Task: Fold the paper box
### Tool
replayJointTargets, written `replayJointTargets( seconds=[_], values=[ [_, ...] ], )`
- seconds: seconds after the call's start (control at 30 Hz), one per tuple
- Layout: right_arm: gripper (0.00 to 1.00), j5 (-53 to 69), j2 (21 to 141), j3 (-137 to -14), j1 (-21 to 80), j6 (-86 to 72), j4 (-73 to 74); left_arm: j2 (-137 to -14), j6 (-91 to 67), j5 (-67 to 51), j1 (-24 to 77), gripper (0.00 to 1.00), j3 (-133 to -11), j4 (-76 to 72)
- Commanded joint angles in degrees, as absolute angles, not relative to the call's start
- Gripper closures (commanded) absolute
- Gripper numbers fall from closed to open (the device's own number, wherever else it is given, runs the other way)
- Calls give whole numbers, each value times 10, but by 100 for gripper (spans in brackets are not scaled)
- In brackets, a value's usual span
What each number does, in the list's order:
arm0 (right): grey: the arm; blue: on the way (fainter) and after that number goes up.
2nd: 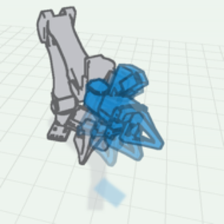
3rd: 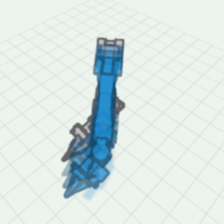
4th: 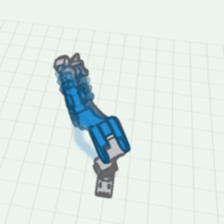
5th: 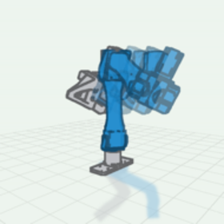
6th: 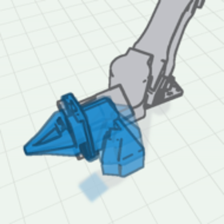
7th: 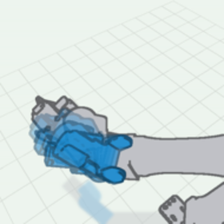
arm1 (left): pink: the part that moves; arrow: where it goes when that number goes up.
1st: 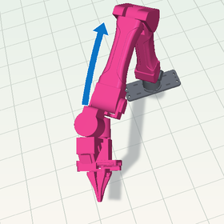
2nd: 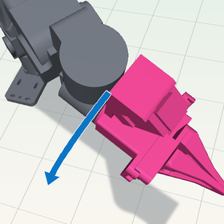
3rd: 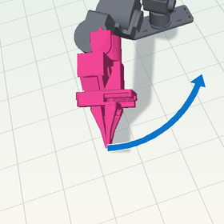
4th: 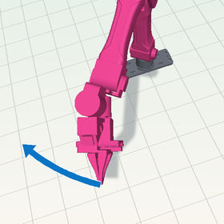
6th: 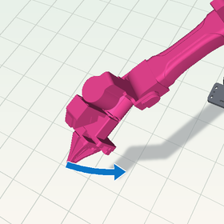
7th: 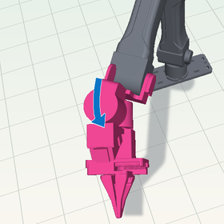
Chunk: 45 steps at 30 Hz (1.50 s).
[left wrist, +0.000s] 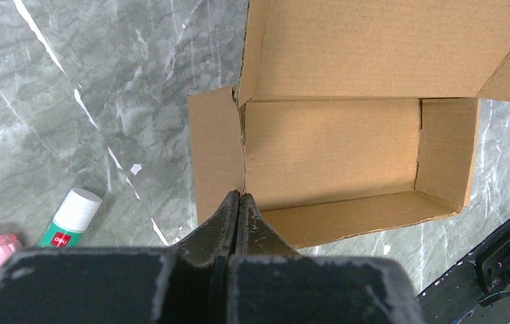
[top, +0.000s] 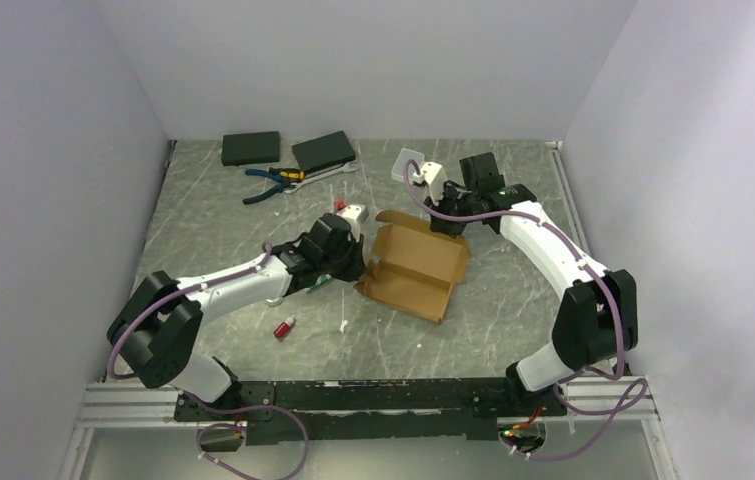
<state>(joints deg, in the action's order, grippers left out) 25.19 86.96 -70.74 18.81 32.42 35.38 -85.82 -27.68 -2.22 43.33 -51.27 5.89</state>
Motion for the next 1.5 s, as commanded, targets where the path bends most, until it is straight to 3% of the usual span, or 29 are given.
replayJointTargets(
  seconds=[0.0, 0.17, 0.77, 1.0, 1.47],
  values=[
    [100, 245, 841, -700, 191, 295, 328, -825, -291, -11, 437, 100, -494, 40],
    [100, 237, 838, -694, 191, 282, 321, -814, -318, 17, 436, 100, -478, 38],
    [100, 232, 845, -694, 196, 237, 311, -806, -269, -55, 436, 100, -459, -45],
    [100, 187, 846, -691, 195, 203, 295, -792, -305, -1, 435, 100, -435, -36],
    [100, 229, 855, -695, 199, 199, 304, -800, -256, -45, 435, 100, -442, -72]
  ],
)
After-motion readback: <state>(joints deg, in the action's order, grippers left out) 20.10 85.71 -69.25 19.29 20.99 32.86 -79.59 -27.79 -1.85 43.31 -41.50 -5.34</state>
